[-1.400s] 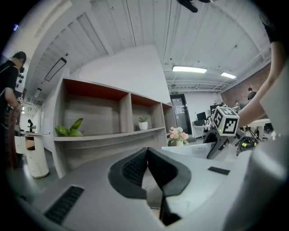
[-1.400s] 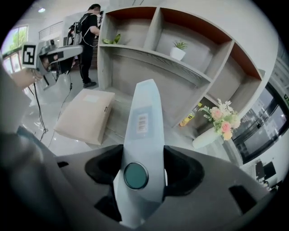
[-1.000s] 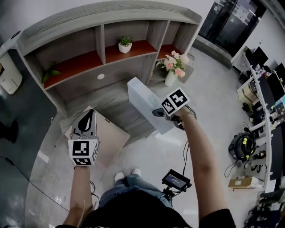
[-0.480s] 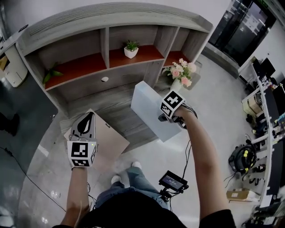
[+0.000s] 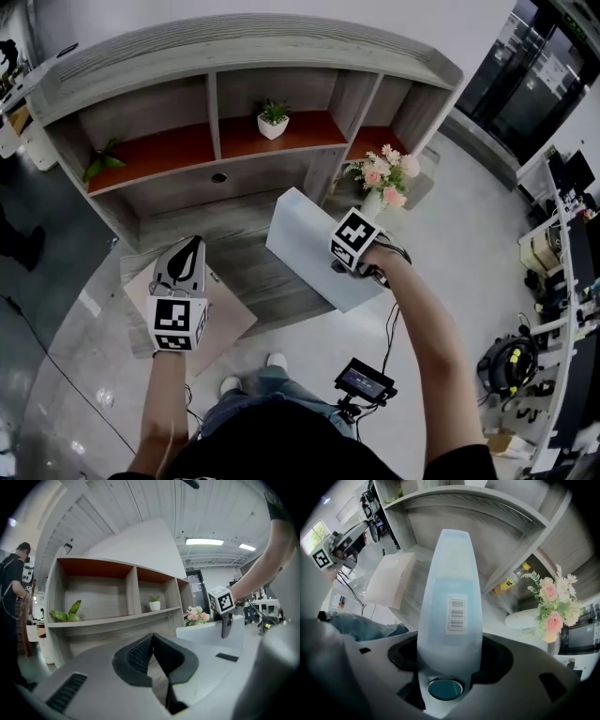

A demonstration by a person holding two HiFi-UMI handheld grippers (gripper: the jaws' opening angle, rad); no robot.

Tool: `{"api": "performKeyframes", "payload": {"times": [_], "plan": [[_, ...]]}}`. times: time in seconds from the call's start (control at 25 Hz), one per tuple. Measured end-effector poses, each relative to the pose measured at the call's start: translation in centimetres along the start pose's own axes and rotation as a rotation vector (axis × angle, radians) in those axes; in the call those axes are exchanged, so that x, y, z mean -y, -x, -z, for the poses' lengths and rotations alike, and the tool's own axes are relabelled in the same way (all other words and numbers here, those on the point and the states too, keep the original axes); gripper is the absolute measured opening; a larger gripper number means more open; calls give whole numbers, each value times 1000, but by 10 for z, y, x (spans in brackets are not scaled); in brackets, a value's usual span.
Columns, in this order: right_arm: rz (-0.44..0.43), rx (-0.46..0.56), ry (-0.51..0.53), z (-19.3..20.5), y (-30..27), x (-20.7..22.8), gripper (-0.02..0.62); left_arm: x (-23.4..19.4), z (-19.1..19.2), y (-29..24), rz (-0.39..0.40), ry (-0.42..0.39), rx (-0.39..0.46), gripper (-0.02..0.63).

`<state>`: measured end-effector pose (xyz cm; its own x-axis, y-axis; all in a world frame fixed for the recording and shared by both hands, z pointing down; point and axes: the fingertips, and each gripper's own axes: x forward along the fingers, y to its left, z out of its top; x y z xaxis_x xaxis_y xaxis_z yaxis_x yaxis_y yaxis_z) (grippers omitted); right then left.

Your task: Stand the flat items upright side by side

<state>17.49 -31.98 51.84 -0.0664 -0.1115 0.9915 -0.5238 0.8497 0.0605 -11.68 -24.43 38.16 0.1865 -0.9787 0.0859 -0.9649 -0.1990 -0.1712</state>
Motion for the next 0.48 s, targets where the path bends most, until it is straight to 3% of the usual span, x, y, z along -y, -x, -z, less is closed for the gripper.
{"api": "performKeyframes", "payload": {"times": [0.24, 0.48], "plan": [[40, 237, -46, -3, 19, 7, 295, 4, -3, -9, -13, -15, -10, 11], [102, 545, -131, -9, 51, 11, 295, 14, -6, -15, 13, -41, -13, 11]]}}
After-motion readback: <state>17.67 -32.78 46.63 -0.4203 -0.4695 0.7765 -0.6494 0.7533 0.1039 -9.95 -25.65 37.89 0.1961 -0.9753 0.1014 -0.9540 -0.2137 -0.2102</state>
